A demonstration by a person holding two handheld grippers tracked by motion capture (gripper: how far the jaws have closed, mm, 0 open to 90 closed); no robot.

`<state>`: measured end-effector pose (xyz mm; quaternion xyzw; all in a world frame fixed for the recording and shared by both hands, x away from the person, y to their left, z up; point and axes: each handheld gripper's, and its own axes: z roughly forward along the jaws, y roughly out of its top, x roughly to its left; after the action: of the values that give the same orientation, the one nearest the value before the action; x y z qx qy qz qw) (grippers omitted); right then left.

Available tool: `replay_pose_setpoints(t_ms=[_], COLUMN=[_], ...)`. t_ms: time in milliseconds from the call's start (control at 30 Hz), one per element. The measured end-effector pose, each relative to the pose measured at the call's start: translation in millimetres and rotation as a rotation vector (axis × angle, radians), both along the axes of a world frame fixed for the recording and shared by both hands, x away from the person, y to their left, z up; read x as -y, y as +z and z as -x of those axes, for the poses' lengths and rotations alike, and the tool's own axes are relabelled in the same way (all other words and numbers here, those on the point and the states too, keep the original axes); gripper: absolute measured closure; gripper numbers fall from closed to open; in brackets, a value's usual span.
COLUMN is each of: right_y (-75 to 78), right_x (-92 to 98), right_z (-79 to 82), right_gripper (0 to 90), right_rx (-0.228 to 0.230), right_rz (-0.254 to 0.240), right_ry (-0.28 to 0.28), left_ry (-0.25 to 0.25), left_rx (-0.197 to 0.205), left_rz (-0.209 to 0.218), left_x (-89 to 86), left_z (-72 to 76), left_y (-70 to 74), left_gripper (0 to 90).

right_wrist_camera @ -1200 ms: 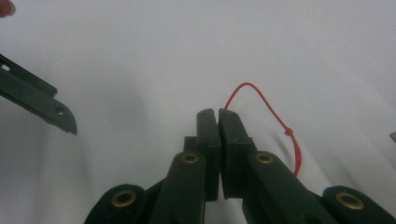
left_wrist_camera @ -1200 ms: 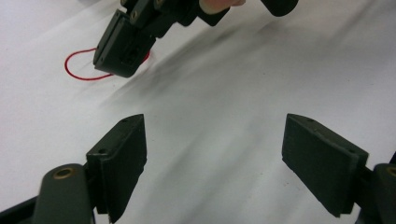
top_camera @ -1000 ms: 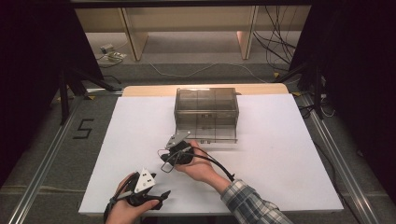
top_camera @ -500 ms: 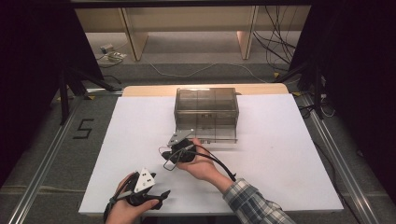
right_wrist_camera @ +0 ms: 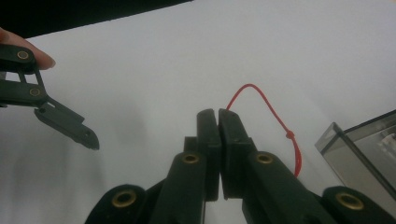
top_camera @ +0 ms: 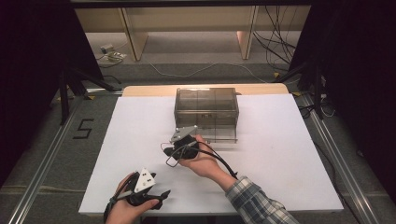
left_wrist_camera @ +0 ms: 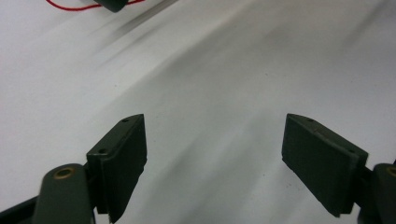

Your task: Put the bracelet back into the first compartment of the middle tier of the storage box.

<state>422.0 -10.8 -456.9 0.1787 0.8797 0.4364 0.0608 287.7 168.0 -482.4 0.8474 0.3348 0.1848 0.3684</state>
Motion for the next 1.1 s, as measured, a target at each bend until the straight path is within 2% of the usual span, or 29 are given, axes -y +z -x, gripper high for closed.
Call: replay_pose_setpoints(t_ms=[1100], right_y=[16.4], right_x=[13.3], right_z=[-11.7], right_gripper=[88.6], right_rx=[0.005], right_rz=[-0.025], right_ry=[-0.046], left_ry=[0.000], left_rx=[0.003], left_rz=[0.002], left_x=[0.1], left_z=[-0.2], left_y=[0.3], left_gripper=[22.3])
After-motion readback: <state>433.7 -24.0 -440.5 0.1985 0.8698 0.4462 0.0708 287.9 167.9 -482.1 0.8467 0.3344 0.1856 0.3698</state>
